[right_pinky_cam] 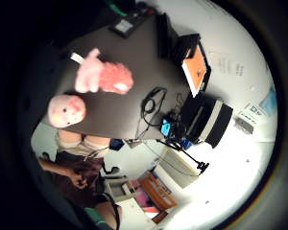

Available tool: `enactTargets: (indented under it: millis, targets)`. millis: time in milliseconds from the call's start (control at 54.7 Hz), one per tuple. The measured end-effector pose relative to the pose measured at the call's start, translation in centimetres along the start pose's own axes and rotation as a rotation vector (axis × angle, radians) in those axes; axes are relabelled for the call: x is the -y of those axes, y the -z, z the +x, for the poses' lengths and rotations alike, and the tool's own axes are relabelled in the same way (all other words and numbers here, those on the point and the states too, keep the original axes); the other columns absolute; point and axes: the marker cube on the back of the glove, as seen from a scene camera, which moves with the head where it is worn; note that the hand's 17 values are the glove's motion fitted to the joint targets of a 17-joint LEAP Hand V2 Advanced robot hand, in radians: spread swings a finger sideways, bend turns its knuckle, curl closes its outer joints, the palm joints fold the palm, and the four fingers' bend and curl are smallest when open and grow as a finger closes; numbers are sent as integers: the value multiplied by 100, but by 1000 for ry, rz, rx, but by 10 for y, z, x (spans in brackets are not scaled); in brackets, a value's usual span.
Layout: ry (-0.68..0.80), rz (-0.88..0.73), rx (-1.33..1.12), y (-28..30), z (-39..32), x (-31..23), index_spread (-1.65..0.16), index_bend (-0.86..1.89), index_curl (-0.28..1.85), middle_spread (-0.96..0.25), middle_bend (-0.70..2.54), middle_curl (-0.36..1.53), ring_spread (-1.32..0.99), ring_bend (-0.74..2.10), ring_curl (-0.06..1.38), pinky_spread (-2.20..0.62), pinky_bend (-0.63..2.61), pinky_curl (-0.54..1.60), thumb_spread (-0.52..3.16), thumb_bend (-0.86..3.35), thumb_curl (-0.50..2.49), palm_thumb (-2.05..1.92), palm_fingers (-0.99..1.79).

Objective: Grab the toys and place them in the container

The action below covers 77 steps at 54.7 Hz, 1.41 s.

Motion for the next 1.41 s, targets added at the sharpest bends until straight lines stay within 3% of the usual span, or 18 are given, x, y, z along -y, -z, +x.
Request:
enactTargets:
  millis: [347, 439, 457, 475, 548, 585, 603, 621, 749, 840, 1041, 1407]
  targets:
    - [-51, -221, 39, -150, 46, 89, -20, 10, 15, -4, 12, 34, -3, 30, 26, 2, 72, 30, 129, 3, 42, 38, -33]
    - [-66, -65, 110, -159, 52, 98, -23, 21, 20, -11, 21, 36, -8, 32, 27, 1, 57, 27, 129, 2, 41, 39, -1]
    - [-68, -43, 117, -160, 52, 99, -24, 24, 21, -15, 26, 37, -13, 44, 30, 0, 55, 27, 128, 1, 41, 39, 23]
    - [-69, -25, 122, -161, 52, 99, -24, 21, 19, -14, 20, 35, -13, 40, 26, 0, 54, 25, 128, 1, 40, 39, 15]
    - [-66, 44, 140, -164, 50, 100, -27, 31, 23, -24, 39, 42, -24, 61, 31, -7, 43, 21, 129, 4, 42, 47, 64]
    - [-65, 64, 144, -165, 49, 101, -27, 39, 25, -27, 33, 40, -28, 71, 34, -11, 43, 21, 129, 7, 44, 54, 74]
    - [-64, 69, 147, -165, 49, 101, -27, 33, 24, -29, 41, 43, -29, 66, 33, -10, 40, 20, 129, 4, 42, 49, 63]
    - [-63, 72, 151, -165, 48, 101, -28, 39, 28, -30, 47, 47, -30, 76, 39, -14, 41, 23, 125, 9, 47, 59, 80]
    - [-59, 102, 216, -162, 49, 97, -30, 43, 33, -37, 55, 53, -37, 85, 44, -24, 50, 27, 115, 10, 54, 68, 92]
    - [-50, 100, 284, -144, 50, 88, -34, 61, 41, -40, 70, 62, -41, 91, 49, -30, 53, 31, 102, 10, 61, 71, 111]
    - [-60, 192, 218, -52, 50, 49, -35, 90, 60, -40, 89, 78, -48, 104, 60, -34, 59, 39, 78, 9, 74, 71, 107]
    - [-61, 357, 109, 110, 17, -31, -32, 105, 83, -36, 105, 94, -50, 117, 73, -37, 73, 50, 48, 8, 93, 70, 91]
